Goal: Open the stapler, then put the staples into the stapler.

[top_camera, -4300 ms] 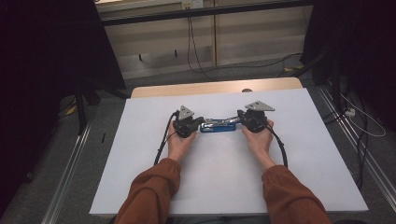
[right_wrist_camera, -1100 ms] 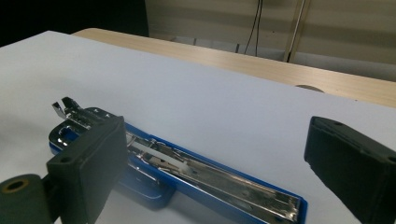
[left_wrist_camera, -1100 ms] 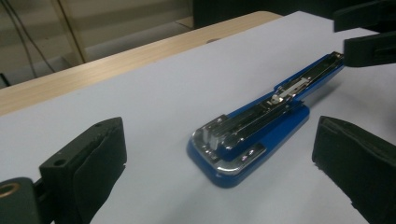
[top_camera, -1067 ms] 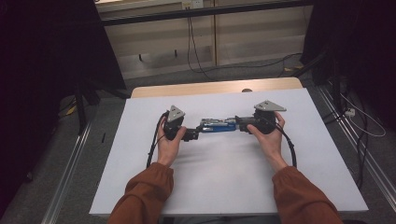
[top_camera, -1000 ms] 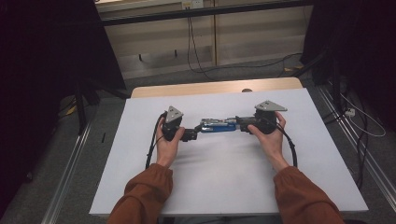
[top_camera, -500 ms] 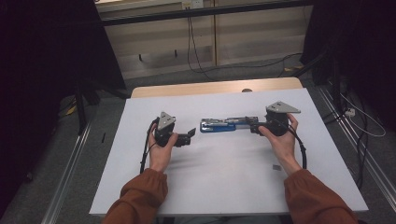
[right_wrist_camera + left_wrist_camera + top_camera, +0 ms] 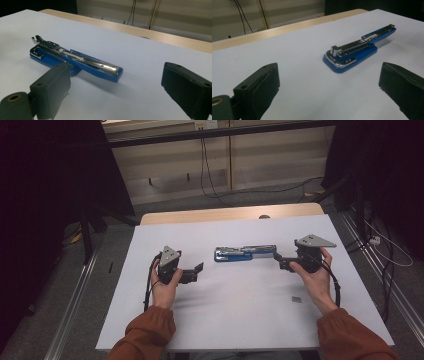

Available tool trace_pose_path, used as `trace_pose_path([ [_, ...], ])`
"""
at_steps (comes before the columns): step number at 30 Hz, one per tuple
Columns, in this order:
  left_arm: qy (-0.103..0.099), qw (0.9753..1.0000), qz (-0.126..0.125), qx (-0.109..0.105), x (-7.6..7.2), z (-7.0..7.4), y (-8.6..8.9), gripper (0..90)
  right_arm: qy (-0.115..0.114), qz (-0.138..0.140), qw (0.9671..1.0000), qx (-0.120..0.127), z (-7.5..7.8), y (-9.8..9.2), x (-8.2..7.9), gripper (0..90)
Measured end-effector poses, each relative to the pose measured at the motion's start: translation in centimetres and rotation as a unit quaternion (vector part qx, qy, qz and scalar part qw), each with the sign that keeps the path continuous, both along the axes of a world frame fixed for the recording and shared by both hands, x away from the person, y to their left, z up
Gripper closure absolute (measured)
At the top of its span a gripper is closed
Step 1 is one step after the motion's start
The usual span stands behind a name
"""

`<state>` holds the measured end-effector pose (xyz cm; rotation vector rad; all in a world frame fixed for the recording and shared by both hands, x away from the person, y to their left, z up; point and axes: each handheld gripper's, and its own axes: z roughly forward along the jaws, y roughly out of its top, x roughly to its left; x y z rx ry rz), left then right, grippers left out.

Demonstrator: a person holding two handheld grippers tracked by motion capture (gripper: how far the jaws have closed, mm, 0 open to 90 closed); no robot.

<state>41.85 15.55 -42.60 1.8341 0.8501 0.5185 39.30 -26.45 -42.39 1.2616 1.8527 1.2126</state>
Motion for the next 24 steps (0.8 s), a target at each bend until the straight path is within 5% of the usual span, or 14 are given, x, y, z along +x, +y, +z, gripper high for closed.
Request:
trace_pose_path([
  [22, -0.012, 0.9999, 0.011, -0.001, -2.0, -0.2, 1.5, 3.1, 0.05, 0.067, 0.996, -0.029, 0.7, -1.5, -2.8, 11.2],
  [24, -0.015, 0.9997, 0.014, -0.014, -2.3, -0.1, 1.8, 3.1, 0.054, 0.068, 0.9957, -0.03, 0.7, -1.7, -3.0, 11.6],
])
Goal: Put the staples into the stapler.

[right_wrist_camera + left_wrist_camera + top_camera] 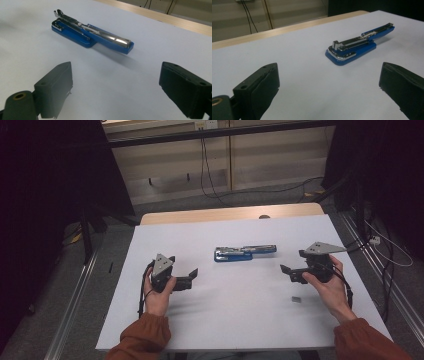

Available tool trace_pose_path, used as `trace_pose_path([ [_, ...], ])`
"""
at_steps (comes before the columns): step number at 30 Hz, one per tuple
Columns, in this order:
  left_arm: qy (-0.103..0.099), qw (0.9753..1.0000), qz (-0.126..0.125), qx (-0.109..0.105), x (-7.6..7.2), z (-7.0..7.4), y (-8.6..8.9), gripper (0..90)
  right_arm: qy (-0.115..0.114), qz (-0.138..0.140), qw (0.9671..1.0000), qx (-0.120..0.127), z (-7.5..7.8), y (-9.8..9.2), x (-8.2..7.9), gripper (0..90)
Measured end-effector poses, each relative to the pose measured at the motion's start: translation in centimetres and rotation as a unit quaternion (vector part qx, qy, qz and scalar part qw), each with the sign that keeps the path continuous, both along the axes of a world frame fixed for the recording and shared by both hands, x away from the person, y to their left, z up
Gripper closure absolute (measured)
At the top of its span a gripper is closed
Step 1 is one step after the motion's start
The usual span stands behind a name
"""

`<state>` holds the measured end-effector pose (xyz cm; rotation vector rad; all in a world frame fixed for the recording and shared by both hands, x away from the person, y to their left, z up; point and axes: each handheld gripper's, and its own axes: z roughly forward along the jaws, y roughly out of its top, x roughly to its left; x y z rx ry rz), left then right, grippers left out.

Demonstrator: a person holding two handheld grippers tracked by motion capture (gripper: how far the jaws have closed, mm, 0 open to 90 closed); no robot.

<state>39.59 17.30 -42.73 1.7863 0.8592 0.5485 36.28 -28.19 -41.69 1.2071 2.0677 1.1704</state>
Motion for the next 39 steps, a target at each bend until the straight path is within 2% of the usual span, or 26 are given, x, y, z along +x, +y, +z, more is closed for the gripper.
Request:
trace_pose_path([
  [8, -0.001, 1.0, 0.004, 0.007, -1.3, 0.0, 1.0, 3.1, 0.017, 0.012, 0.9998, 0.007, 0.2, -1.0, -1.0, 12.1],
  [14, -0.001, 1.0, 0.007, 0.004, -2.2, 0.0, 1.7, 3.1, 0.026, 0.018, 0.9994, 0.013, 0.4, -1.8, -1.8, 11.7],
  [19, 0.001, 1.0, 0.008, 0.004, -2.8, -0.1, 2.1, 3.1, 0.034, 0.021, 0.9992, 0.007, 0.4, -2.3, -2.4, 12.4],
  [21, -0.001, 1.0, 0.01, 0.002, -3.0, -0.1, 2.2, 3.1, 0.044, 0.027, 0.9987, 0.009, 0.4, -2.5, -2.6, 14.2],
  [23, -0.003, 1.0, 0.004, 0.003, -3.3, -0.1, 2.4, 3.1, 0.052, 0.029, 0.9982, -0.004, 0.5, -2.6, -2.6, 15.2],
  [25, -0.008, 1.0, 0.005, 0.002, -3.6, -0.2, 2.4, 3.2, 0.057, 0.038, 0.9976, 0.002, 0.4, -2.7, -2.5, 15.8],
  [29, -0.01, 0.9999, -0.003, 0.003, -4.1, -0.1, 2.5, 3.1, 0.068, 0.053, 0.9962, -0.007, 0.4, -2.7, -2.5, 17.6],
  [31, -0.006, 1.0, -0.005, 0.001, -4.1, -0.2, 2.5, 3.2, 0.073, 0.064, 0.995, -0.021, 0.5, -2.7, -2.5, 18.1],
  [34, -0.005, 1.0, 0.002, -0.005, -4.1, -0.2, 2.7, 3.1, 0.077, 0.096, 0.992, -0.029, 0.6, -2.6, -2.7, 18.6],
  [39, -0.008, 1.0, 0.002, -0.004, -3.9, -0.2, 2.5, 3.1, 0.095, 0.131, 0.9855, -0.051, 0.3, -2.1, -2.8, 18.3],
])
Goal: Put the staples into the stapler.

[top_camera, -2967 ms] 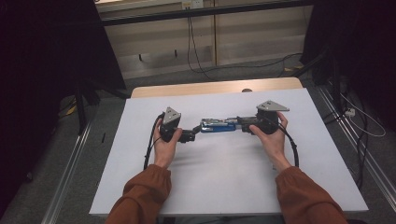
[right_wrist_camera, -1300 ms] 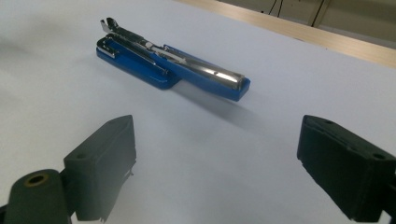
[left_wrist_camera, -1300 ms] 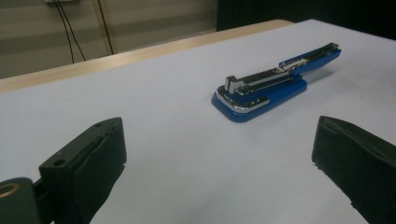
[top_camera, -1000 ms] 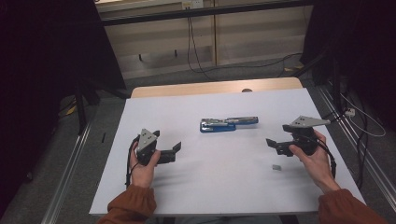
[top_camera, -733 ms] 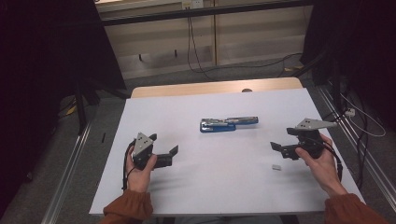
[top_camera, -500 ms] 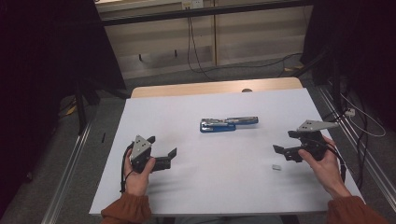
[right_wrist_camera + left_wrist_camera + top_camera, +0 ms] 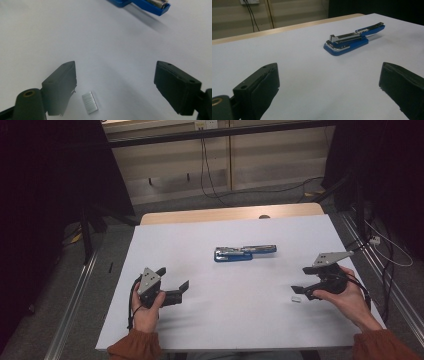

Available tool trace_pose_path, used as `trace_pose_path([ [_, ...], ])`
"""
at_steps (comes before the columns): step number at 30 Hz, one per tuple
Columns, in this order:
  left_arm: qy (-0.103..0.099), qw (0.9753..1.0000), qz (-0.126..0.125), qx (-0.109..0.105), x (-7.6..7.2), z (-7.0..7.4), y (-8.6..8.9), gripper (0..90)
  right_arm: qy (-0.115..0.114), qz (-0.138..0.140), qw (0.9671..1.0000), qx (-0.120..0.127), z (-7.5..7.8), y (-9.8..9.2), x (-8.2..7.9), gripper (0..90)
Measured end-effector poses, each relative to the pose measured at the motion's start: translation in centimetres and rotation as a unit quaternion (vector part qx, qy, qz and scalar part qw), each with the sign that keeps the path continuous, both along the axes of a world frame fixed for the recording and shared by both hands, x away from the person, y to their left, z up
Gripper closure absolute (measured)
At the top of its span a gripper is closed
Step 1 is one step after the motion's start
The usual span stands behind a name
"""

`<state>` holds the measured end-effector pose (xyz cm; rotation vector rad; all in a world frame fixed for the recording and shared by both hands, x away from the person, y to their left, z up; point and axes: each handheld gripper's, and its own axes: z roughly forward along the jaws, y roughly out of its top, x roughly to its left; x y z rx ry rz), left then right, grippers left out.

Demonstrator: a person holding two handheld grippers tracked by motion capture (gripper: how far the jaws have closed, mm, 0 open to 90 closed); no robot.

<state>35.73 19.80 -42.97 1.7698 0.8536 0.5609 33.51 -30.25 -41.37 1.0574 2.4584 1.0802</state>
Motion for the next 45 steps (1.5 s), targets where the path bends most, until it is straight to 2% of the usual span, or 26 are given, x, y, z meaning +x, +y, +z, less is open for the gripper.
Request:
trace_pose_path([
  [6, 0.007, 1.0, -0.003, 0.005, 0.2, -0.2, -0.2, 3.1, 0.021, 0.029, 0.9991, -0.021, 0.1, 0.5, -0.1, 23.0],
  [10, 0.006, 0.9999, -0.008, 0.007, 0.2, -0.2, -0.3, 3.1, 0.028, 0.043, 0.998, -0.036, 0.2, 0.6, -0.1, 28.2],
  [14, 0.004, 0.9999, -0.005, 0.008, 0.2, -0.2, -0.2, 3.1, 0.039, 0.059, 0.9957, -0.059, 0.1, 0.9, -0.1, 32.4],
  [16, 0.004, 1.0, -0.003, 0.003, 0.2, -0.2, -0.2, 3.1, 0.044, 0.067, 0.9948, -0.062, 0.2, 1.0, -0.1, 34.6],
  [21, 0.003, 1.0, -0.006, 0.007, 0.1, -0.2, -0.3, 3.1, 0.053, 0.077, 0.9926, -0.077, 0.2, 1.0, 0.1, 39.6],
  [29, 0.0, 0.9999, -0.009, 0.007, 0.0, -0.2, -0.5, 3.1, 0.066, 0.089, 0.9876, -0.111, -0.1, 1.2, 0.2, 46.9],
  [36, 0.003, 0.9999, -0.006, 0.01, 0.1, -0.3, -0.5, 3.1, 0.075, 0.109, 0.9814, -0.139, -0.3, 1.5, 0.4, 55.4],
  [40, 0.003, 0.9999, -0.008, 0.011, 0.1, -0.3, -0.5, 3.1, 0.084, 0.123, 0.9778, -0.148, -0.7, 1.8, 0.5, 58.4],
  [45, 0.003, 0.9999, -0.009, 0.012, 0.1, -0.3, -0.5, 3.1, 0.087, 0.134, 0.9752, -0.154, -0.6, 2.2, 0.4, 62.1],
])
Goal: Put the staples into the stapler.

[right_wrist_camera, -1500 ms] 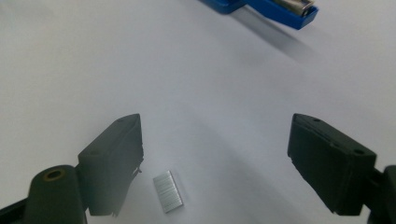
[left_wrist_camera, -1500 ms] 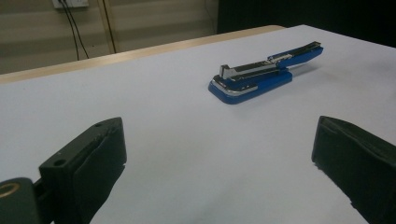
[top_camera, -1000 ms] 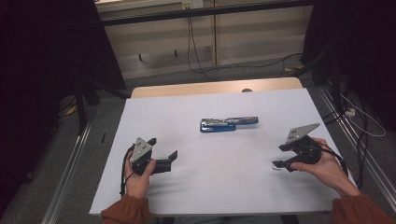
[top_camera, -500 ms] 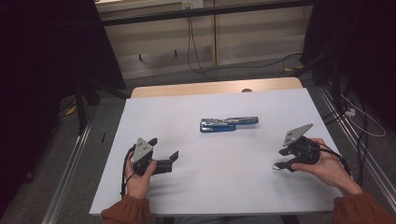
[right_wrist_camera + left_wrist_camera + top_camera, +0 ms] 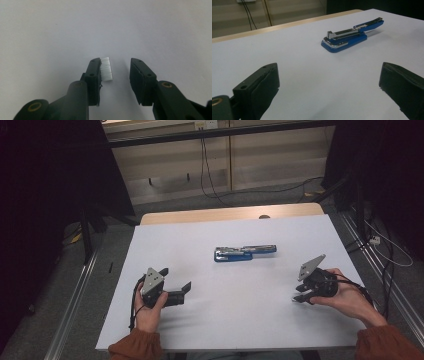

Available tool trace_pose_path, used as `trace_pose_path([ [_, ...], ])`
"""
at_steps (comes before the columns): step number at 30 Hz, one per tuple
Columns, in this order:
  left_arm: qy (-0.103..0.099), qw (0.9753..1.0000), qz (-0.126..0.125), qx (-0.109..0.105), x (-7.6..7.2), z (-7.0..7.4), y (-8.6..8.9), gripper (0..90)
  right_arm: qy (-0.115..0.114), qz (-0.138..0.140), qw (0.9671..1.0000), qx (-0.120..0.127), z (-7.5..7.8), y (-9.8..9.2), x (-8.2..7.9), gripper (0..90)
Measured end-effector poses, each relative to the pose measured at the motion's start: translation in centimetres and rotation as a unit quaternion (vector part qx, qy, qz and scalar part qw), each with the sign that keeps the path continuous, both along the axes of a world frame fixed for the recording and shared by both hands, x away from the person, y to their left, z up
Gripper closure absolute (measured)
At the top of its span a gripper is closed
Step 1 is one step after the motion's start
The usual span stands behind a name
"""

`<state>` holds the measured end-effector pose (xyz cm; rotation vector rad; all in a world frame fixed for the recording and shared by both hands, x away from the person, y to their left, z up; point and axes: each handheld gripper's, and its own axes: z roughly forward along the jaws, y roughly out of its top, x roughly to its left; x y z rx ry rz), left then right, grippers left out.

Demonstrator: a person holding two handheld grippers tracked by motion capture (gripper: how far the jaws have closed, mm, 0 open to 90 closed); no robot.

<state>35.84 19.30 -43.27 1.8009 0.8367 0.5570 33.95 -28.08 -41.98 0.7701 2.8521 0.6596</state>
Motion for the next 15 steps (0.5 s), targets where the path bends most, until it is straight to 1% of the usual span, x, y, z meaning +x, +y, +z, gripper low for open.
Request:
trace_pose_path([
  [4, 0.001, 1.0, 0.001, -0.002, -0.03, 0.01, 0.0, 3.1, 0.009, 0.015, 0.9998, -0.005, -0.16, 0.3, -0.08, 62.9],
  [5, 0.001, 1.0, 0.002, -0.002, -0.03, 0.0, -0.01, 3.1, 0.012, 0.016, 0.9998, -0.007, -0.21, 0.39, -0.13, 64.5],
  [6, 0.0, 1.0, 0.0, 0.0, -0.01, 0.0, 0.0, 3.1, 0.009, 0.016, 0.9997, -0.012, -0.23, 0.45, -0.14, 65.2],
  [10, 0.001, 1.0, 0.001, -0.001, 0.01, -0.03, -0.03, 3.1, 0.015, 0.024, 0.9994, -0.018, -0.39, 0.65, -0.11, 68.2],
  [11, 0.001, 1.0, 0.001, -0.001, 0.01, -0.03, -0.01, 3.1, 0.015, 0.022, 0.9994, -0.023, -0.41, 0.71, -0.12, 68.8],
  [12, 0.001, 1.0, 0.0, 0.0, 0.01, -0.02, 0.0, 3.1, 0.016, 0.028, 0.9992, -0.024, -0.51, 0.74, -0.06, 70.2],
  [13, 0.0, 1.0, 0.0, 0.0, 0.01, -0.02, 0.01, 3.1, 0.019, 0.027, 0.9992, -0.023, -0.52, 0.81, -0.07, 70.5],
  [14, 0.0, 1.0, 0.0, 0.0, 0.02, -0.02, 0.0, 3.1, 0.016, 0.026, 0.9992, -0.025, -0.49, 0.85, -0.05, 71.1],
  [15, 0.001, 1.0, 0.001, 0.0, 0.01, -0.03, -0.02, 3.1, 0.02, 0.027, 0.9991, -0.025, -0.49, 0.93, -0.05, 73.5],
])
